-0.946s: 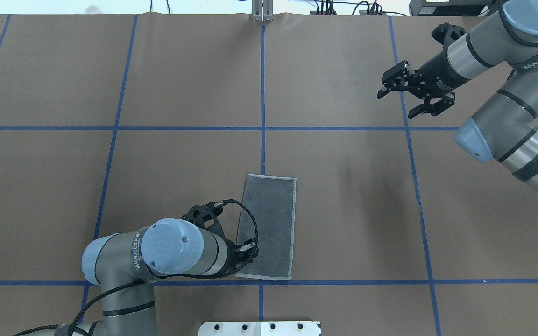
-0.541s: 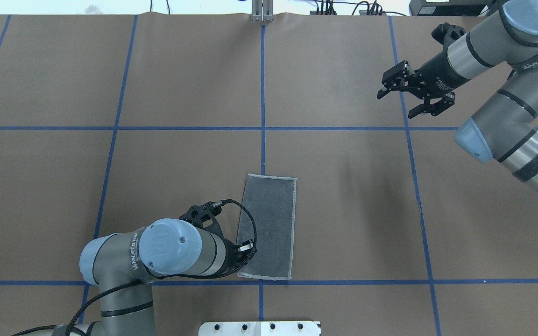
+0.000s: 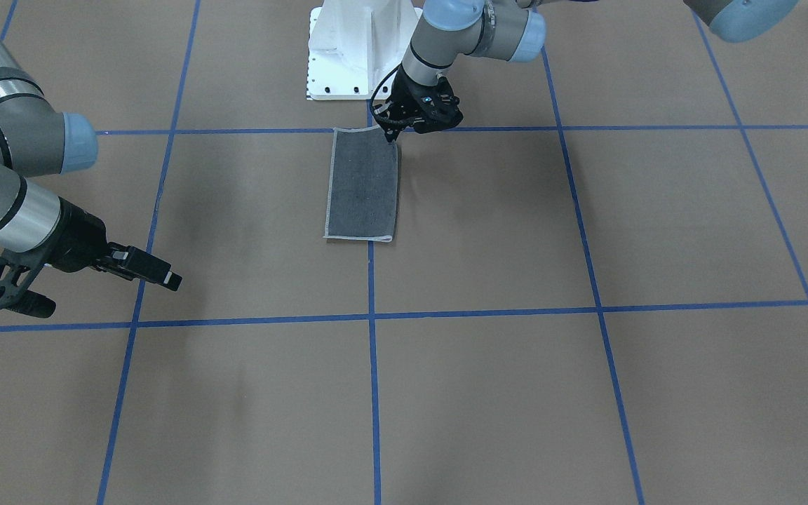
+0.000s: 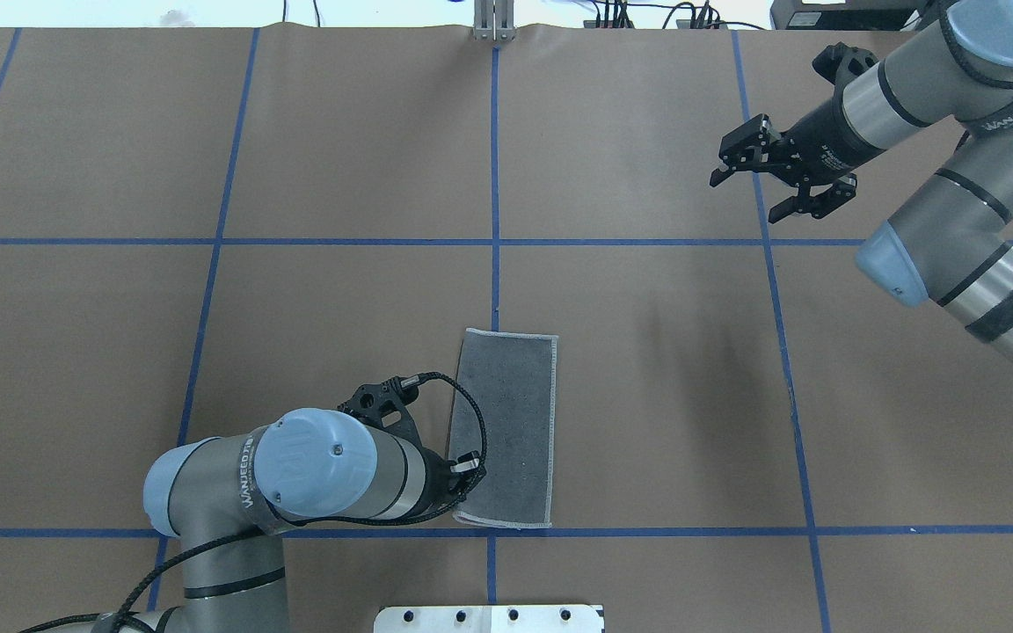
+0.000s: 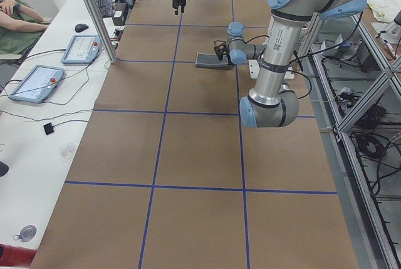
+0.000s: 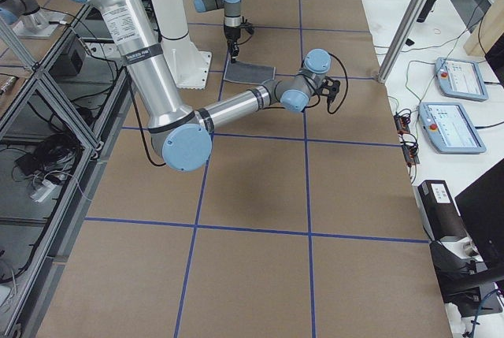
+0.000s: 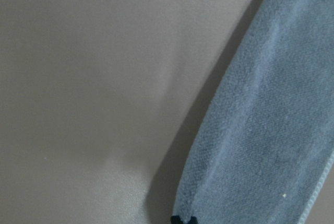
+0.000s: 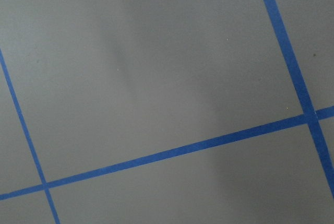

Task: Fold towel twice with both arms
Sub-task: 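Grip the grey towel's end nearest the robot with the left gripper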

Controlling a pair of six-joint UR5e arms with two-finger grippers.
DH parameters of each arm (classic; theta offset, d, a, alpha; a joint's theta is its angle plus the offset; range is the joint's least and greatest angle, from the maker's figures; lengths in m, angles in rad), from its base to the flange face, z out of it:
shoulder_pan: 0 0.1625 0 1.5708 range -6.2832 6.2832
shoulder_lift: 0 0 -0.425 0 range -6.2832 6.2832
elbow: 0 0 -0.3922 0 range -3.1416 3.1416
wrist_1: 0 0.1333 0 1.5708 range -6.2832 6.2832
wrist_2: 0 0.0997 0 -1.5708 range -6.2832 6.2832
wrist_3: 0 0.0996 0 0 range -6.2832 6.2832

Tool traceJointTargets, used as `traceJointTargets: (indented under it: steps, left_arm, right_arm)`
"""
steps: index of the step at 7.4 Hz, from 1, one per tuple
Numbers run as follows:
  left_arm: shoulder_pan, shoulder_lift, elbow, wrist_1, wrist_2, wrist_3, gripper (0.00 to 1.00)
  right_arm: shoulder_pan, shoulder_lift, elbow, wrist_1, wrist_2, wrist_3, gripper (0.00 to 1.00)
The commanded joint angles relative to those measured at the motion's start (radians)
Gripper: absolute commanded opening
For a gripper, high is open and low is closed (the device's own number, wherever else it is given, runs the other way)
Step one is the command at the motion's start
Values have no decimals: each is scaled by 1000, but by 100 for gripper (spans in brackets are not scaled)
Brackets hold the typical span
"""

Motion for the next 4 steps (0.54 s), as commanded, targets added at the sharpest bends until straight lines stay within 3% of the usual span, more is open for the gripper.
traceJointTargets:
  steps: [1, 4]
  left_arm:
    - [-6, -7, -29, 1, -20, -1, 0]
    - [-28, -33, -14, 1, -14, -16, 0]
  right_arm:
    - [0, -1, 2, 0, 1, 0, 100]
    - [0, -4, 2, 2, 1, 0, 100]
